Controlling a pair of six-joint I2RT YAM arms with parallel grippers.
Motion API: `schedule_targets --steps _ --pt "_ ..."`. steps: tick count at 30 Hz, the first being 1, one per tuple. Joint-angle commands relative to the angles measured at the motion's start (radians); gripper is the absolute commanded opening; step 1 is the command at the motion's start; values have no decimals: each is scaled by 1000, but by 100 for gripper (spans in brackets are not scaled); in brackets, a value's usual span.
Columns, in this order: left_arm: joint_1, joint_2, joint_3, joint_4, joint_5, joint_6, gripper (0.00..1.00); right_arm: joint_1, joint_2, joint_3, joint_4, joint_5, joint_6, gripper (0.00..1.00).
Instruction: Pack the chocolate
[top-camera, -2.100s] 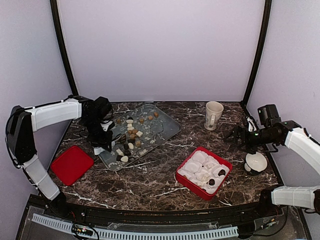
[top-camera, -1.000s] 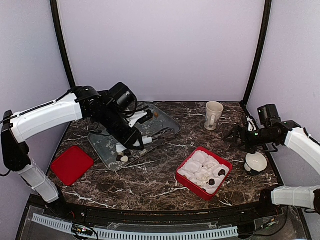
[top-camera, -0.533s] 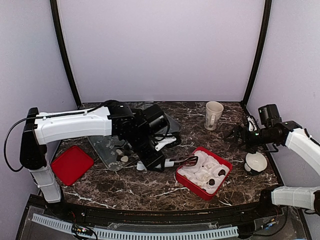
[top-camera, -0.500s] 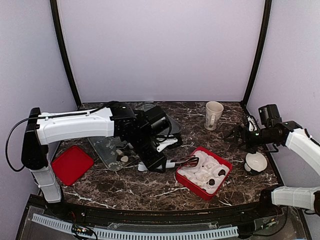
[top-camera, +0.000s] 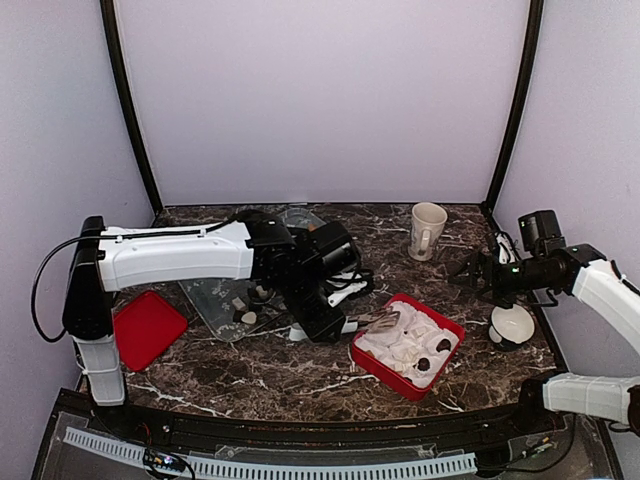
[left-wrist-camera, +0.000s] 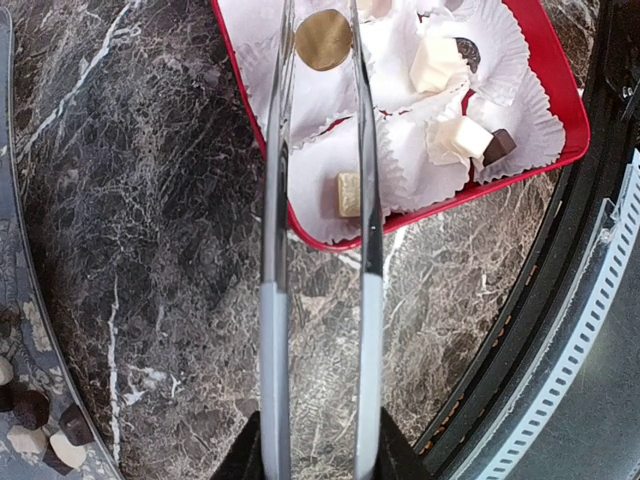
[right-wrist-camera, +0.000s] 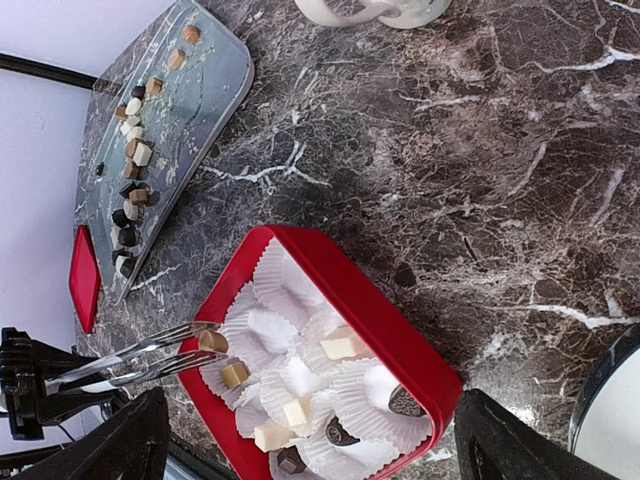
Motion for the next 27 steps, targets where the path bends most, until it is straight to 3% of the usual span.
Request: schedule_targets --steps 1,11,19,27 --pt "-1 3 40 -23 -35 3 28 -7 -15 -13 14 -1 1 100" --pt "-1 0 51 -32 -36 11 34 -7 -5 -9 21 -1 0 100" --pt "11 -68 55 -26 -43 -37 34 -6 -2 0 21 -2 0 100" --pt "163 -235 -37 -4 -24 -119 34 -8 9 3 35 -12 1 100"
